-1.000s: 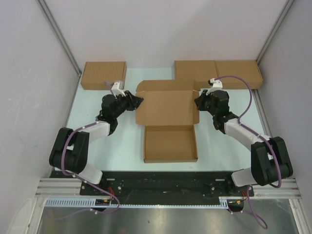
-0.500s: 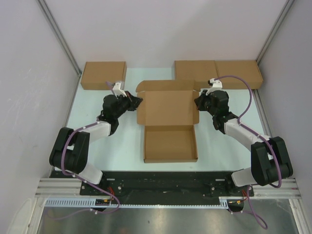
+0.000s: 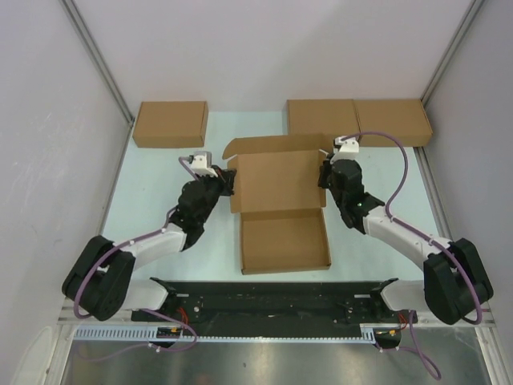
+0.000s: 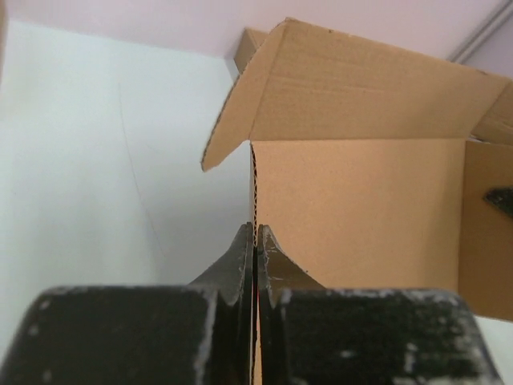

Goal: Fold the paper box

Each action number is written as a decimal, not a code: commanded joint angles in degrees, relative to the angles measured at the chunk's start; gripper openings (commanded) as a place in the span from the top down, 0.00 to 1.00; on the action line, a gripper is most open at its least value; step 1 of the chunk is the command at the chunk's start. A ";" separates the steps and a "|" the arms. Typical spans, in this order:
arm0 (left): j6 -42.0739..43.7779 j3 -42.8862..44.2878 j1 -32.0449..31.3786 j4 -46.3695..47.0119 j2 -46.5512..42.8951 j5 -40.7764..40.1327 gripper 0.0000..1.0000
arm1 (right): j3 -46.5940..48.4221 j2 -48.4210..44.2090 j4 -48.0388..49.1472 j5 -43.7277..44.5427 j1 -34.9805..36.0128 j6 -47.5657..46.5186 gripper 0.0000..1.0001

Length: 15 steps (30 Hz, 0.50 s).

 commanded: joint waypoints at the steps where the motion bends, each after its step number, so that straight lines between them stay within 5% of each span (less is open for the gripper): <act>1: 4.83 -3.32 -6.95 12.32 -3.54 -12.37 1.00 | -4.03 -3.83 7.96 9.54 5.51 0.51 1.00; 15: 29.45 -7.81 -24.36 56.03 13.93 -28.92 1.00 | -18.18 -5.41 25.74 22.38 14.31 1.39 1.00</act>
